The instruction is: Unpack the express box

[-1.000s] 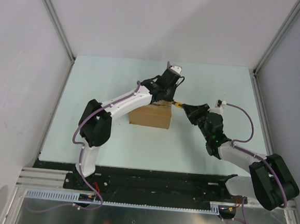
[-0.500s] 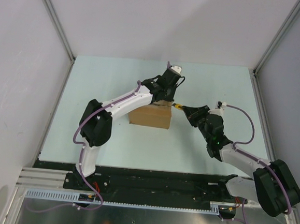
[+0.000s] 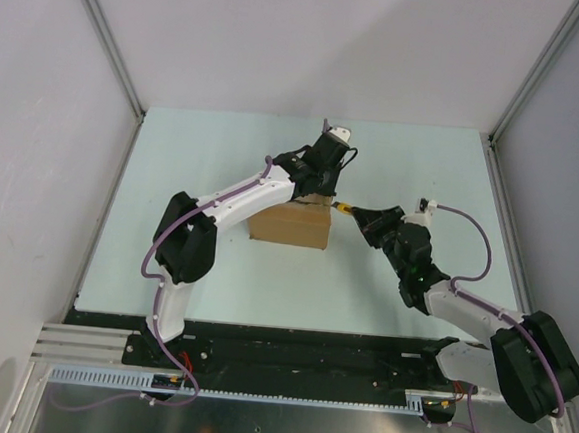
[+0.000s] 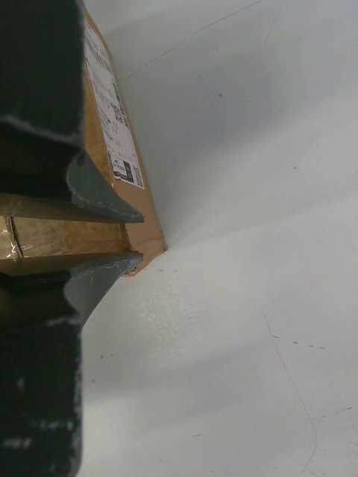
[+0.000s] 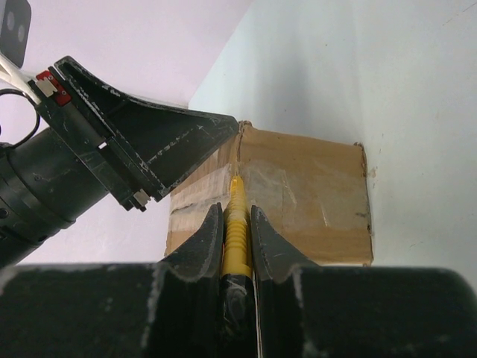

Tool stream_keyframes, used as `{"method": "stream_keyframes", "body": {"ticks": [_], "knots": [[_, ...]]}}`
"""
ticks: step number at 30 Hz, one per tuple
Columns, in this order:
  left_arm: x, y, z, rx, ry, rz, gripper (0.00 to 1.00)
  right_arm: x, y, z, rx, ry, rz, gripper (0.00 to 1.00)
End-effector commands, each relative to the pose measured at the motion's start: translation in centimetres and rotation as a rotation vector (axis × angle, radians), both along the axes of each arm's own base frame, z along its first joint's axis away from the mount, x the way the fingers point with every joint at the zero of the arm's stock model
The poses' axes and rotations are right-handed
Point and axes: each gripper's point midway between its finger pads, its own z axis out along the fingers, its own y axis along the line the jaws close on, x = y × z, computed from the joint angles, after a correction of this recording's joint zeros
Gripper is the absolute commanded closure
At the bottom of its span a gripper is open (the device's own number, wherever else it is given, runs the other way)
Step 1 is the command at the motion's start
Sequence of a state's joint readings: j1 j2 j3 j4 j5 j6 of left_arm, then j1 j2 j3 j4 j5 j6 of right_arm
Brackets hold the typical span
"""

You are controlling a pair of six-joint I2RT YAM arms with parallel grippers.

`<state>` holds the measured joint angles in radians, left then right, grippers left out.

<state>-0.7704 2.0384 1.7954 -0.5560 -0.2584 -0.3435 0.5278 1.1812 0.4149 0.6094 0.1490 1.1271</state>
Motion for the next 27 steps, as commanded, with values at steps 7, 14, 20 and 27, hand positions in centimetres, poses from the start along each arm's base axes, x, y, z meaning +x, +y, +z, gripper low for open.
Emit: {"method": "stream_keyframes", "body": {"ticks": [7, 14, 20, 27], "knots": [[-4.5, 3.5, -8.6, 0.209, 0.267, 0.014, 0.77, -3.1, 2.3, -0.9, -0.02, 0.01, 0.173, 1.0], [-4.4, 3.4, -8.6, 0.205, 0.266, 0.02, 0.77, -3.8, 3.6, -0.5, 0.005, -0.007, 0.249, 1.0], [-4.4, 3.5, -8.7, 0.207, 0.266, 0.023, 0.77, -4.0, 3.5, -0.1, 0.007, -0.011, 0.248, 1.0], [-4.0, 2.7, -6.9, 0.172, 0.241, 0.0, 0.75, -3.7, 1.5, 0.2, -0.03, -0.012, 0.174, 1.0]]}}
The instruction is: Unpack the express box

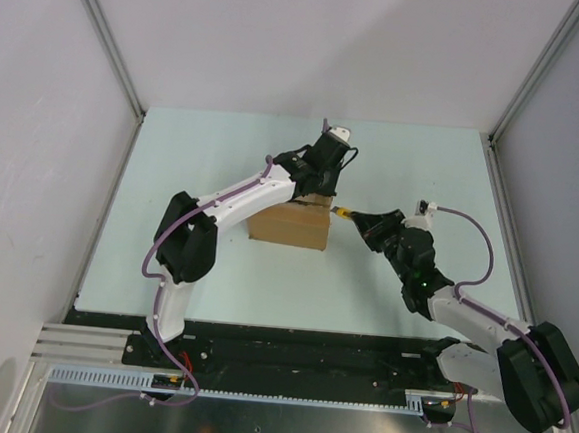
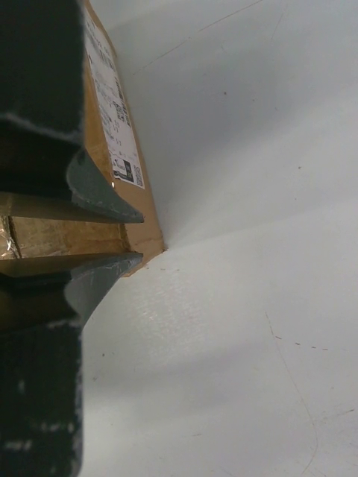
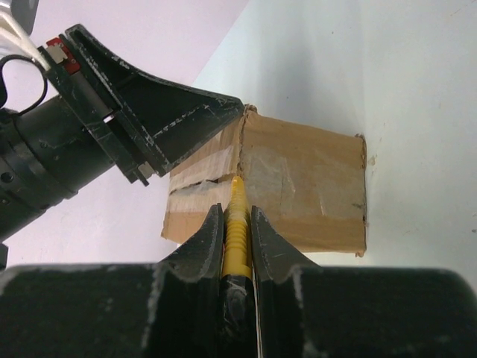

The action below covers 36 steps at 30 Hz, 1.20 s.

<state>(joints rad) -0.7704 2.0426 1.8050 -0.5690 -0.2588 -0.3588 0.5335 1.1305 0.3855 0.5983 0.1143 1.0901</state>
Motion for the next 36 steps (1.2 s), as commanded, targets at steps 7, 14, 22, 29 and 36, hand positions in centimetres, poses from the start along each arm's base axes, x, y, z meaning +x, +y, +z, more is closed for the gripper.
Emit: {"method": "stream_keyframes", "body": {"ticks": [7, 14, 22, 29, 36], "knots": [[-2.4, -0.7, 1.0, 0.023, 0.111, -0.13, 0.51, -1.4, -0.7, 1.2, -0.03, -0.024, 0.039, 1.0], [-1.8, -1.0, 5.7, 0.001, 0.004, -0.197, 0.39, -0.6, -1.2, 1.7, -0.041, -0.042, 0.017, 1.0], [-4.3, 0.4, 6.8, 0.002, 0.009, -0.247, 0.42, -0.4, -1.4, 1.3, -0.052, -0.027, 0.012, 1.0], [-8.0, 3.3, 7.0, 0.017, 0.027, -0.277, 0.53, -0.6, -1.5, 0.1, -0.08, 0.007, 0.01, 1.0], [-13.4, 1.2, 5.3, 0.099, -0.007, -0.537, 0.55, -0.6, -1.4, -0.4, -0.085, 0.024, 0.008, 1.0]]}}
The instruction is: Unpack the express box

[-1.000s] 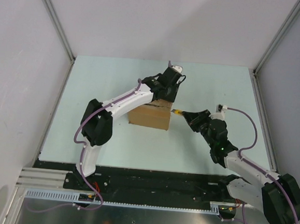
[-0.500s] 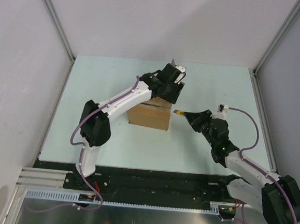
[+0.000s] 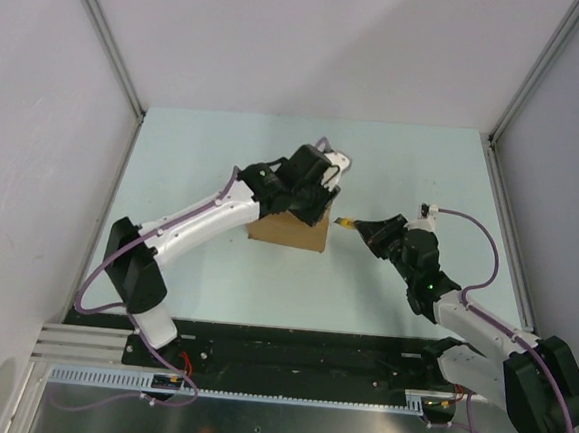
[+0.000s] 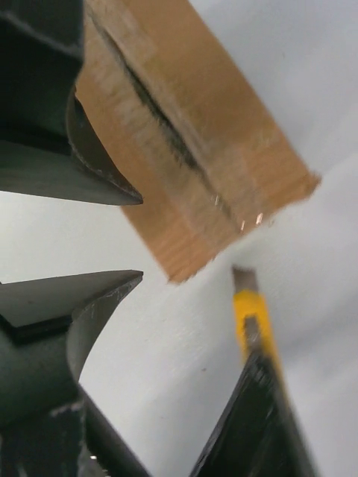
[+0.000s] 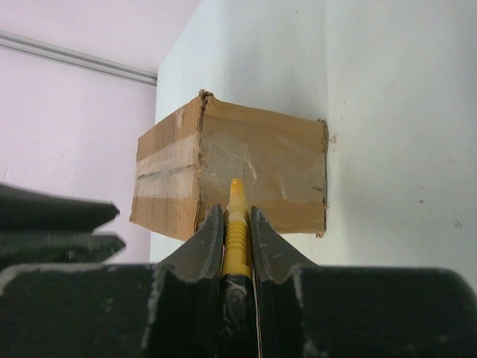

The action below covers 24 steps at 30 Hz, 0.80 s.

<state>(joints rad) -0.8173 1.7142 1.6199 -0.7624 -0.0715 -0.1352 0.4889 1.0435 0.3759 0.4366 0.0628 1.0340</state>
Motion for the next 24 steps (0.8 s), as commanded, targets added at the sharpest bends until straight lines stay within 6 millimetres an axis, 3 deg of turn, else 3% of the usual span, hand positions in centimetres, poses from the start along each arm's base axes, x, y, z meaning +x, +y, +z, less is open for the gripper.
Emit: {"method": "stream_keyframes", "body": {"ticks": [1, 8, 16, 19, 24], "knots": [[-3.6, -2.3, -0.3, 0.035, -0.066, -0.213, 0.58, 0.5, 0.3, 1.2, -0.001, -0.034, -0.004, 1.0], [-3.1, -2.6, -3.8, 0.151, -0.078, -0.177, 0.82, 0.4, 0.1, 1.6, 0.001, -0.044, -0.01, 1.0], [-1.2, -3.2, -5.2, 0.185, -0.082, -0.073, 0.81, 0.4, -0.1, 1.9, 0.004, -0.051, -0.013, 1.0], [-0.1, -3.2, -4.9, 0.184, -0.108, 0.006, 0.8, 0.5, -0.4, 1.9, 0.001, -0.049, -0.02, 1.0], [0.9, -4.7, -3.9, 0.117, -0.103, 0.071, 0.79, 0.7, -0.9, 2.2, 0.006, -0.057, -0.029, 1.0]]}}
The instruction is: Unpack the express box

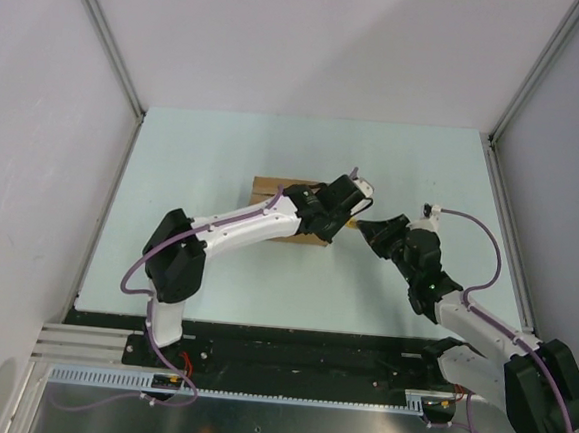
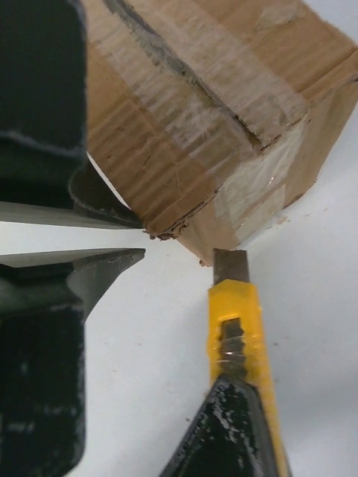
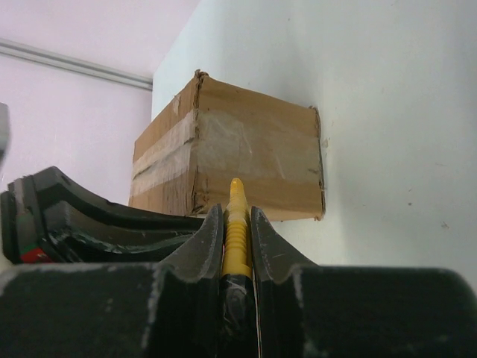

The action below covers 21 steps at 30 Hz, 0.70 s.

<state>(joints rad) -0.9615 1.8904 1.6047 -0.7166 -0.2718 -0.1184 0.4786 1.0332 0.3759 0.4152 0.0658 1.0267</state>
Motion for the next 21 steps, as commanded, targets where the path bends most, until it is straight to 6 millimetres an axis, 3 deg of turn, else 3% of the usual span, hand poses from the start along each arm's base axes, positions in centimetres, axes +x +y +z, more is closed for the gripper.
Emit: {"method": "stream_keyframes", "body": {"ticks": [1, 8, 9, 12, 14, 15, 19, 21], "knots": [[2.2, -1.8, 3.6, -0.121, -0.076, 0.105, 0.78, 0.7, -0.4, 2.5, 0.02, -0.068, -0.017, 1.0], [0.8, -3.1, 5.6, -0.217, -0.042, 0.011, 0.78, 0.6, -0.5, 2.7, 0.026, -0.07, -0.017, 1.0], [0.5, -3.0, 7.6, -0.268, -0.07, -0.003, 0.77, 0.6, -0.6, 2.8, 0.026, -0.073, -0.02, 1.0], [0.6, -2.8, 9.8, -0.363, -0.135, -0.002, 0.68, 0.6, -0.6, 3.2, 0.035, -0.081, -0.022, 1.0], [2.3, -2.2, 10.6, -0.376, -0.178, 0.085, 0.59, 0.7, -0.5, 3.2, 0.039, -0.085, -0.022, 1.0], [3.1, -2.1, 10.1, -0.365, -0.182, 0.119, 0.54, 0.8, -0.4, 3.6, 0.048, -0.097, -0.02, 1.0], [7.0, -1.3, 10.7, -0.407, -0.196, 0.241, 0.47, 1.3, 0.0, 4.2, 0.075, -0.126, -0.012, 1.0], [8.0, -1.4, 10.5, -0.414, -0.193, 0.26, 0.45, 1.6, 0.3, 4.5, 0.083, -0.142, -0.011, 1.0]]}}
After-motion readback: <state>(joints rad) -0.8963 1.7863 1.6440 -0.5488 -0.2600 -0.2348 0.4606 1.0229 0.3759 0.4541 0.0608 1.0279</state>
